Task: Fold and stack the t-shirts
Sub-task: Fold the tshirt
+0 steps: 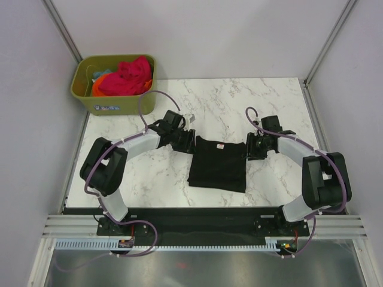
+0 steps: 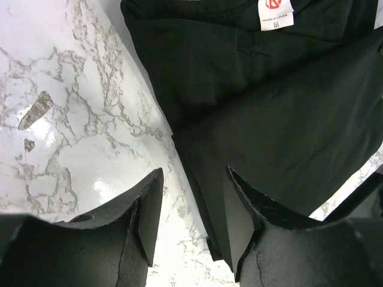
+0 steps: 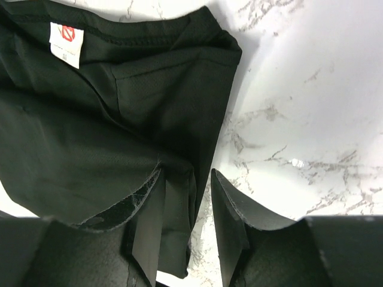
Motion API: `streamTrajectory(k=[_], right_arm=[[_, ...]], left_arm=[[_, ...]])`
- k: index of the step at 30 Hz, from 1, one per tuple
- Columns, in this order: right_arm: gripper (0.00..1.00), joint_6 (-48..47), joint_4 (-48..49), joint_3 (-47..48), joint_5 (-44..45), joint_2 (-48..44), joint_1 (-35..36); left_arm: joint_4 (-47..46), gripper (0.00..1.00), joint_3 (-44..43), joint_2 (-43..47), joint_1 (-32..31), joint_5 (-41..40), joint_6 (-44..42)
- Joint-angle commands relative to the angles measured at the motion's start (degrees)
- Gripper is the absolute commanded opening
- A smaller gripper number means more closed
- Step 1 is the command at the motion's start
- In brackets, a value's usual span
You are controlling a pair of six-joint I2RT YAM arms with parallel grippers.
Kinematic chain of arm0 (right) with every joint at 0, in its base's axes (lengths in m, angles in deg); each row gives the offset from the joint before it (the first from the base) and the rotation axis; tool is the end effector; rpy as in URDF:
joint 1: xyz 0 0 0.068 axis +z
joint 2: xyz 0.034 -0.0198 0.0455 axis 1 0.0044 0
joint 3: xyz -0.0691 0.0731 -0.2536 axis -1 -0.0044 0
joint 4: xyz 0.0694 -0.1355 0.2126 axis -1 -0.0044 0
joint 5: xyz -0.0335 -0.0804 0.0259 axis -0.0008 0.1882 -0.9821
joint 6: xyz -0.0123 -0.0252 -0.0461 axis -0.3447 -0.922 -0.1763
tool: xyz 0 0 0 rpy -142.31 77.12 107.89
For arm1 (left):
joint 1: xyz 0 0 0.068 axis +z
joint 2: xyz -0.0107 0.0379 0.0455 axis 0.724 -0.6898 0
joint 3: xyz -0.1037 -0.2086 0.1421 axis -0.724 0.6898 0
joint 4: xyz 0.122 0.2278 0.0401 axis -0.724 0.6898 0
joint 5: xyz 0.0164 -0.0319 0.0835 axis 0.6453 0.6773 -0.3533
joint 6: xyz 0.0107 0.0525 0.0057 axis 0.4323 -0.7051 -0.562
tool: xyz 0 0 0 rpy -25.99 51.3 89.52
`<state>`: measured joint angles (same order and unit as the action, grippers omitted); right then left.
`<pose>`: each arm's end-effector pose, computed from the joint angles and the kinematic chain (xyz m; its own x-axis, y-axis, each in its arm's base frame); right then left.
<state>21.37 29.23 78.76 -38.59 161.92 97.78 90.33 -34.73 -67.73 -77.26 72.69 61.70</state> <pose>0.2799 0.0508 0.1703 -0.9339 0.1525 -0.3233 0.0130 0.9183 0.3957 0.3039 -0.1956 0.1843 -0.8501 0.1996 -0.4873 0.4310 0.7955 -0.4259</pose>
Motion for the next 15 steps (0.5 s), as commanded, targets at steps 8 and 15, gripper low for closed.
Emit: streamTrajectory(k=[8, 15], right_arm=[[0.42, -4.58, 2.34, 3.28, -4.32, 2.98, 0.05], [0.40, -4.84, 3.22, 2.93, -3.53, 3.59, 0.05]], left_arm=[[-3.84, 0.52, -2.89, -3.24, 0.11, 2.71, -6.32], [-3.75, 0.52, -4.39, -6.14, 0.11, 2.62, -6.84]])
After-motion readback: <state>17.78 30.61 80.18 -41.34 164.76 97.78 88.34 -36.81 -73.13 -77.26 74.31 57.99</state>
